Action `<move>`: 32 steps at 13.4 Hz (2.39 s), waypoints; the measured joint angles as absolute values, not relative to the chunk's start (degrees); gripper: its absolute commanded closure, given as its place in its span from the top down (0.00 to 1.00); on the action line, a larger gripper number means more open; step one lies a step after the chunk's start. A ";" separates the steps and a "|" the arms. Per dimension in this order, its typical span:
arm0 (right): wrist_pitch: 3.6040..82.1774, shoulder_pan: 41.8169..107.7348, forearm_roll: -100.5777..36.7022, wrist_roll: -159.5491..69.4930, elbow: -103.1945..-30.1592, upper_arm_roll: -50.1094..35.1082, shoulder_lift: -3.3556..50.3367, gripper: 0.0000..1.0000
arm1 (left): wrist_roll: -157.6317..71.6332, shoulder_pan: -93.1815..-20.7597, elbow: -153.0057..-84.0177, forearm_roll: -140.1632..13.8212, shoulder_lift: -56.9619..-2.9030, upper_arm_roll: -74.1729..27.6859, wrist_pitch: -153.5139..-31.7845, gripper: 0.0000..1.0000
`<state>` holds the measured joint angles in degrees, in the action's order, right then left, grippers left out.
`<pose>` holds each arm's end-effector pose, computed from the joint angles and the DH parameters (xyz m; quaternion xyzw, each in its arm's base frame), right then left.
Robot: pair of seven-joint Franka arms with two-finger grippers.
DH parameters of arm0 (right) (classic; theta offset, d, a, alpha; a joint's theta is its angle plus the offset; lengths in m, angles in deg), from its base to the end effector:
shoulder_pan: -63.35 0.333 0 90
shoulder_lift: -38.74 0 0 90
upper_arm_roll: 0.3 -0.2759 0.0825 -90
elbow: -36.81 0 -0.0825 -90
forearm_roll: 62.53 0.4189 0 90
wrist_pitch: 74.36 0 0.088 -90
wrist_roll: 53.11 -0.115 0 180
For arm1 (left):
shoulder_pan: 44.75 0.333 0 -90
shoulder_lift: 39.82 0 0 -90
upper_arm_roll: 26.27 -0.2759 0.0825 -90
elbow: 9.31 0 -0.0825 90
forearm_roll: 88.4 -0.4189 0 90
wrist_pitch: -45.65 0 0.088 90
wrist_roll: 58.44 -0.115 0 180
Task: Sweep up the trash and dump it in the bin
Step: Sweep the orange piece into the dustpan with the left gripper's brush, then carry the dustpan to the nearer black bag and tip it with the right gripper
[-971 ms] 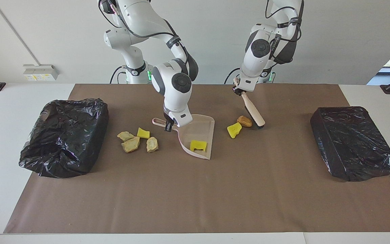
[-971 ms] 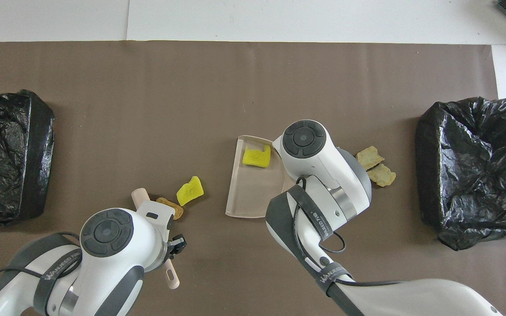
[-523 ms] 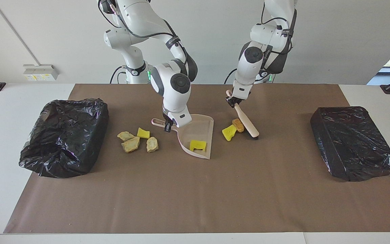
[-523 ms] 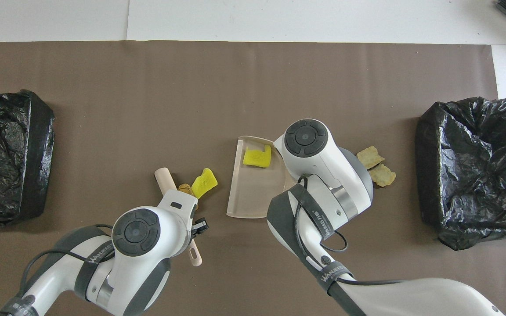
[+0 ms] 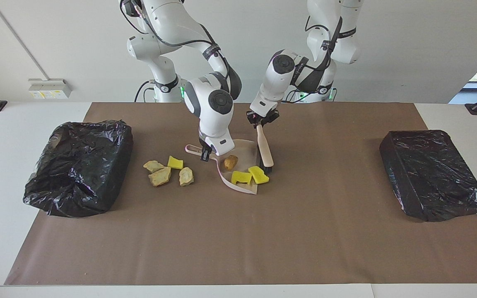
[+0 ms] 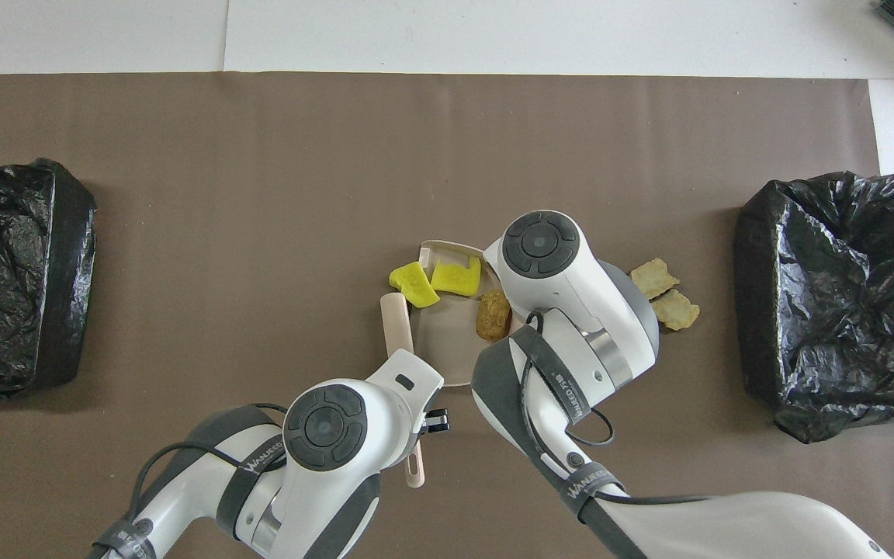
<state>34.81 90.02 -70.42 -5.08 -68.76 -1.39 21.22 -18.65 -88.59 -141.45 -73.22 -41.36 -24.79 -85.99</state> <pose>0.5502 0.2770 0.2795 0.7631 0.6322 -0.1293 0.0367 0.3729 -0.3872 0.2884 0.9943 0.0389 -0.0604 0.0791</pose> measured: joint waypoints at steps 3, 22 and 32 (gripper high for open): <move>34.81 90.01 -70.41 -5.08 -68.76 -1.39 21.22 0.00 | -19.70 -88.84 -139.72 -73.17 -40.78 -24.97 -83.59 0.00; 23.36 68.36 -73.06 3.89 -63.22 -0.57 34.67 0.00 | -21.67 -87.30 -135.19 -78.00 -41.72 -25.38 -69.78 0.00; 35.38 40.72 -95.91 32.18 -65.95 -0.40 34.05 0.00 | -0.82 -108.83 -145.52 -78.00 -45.17 -24.80 -84.59 0.00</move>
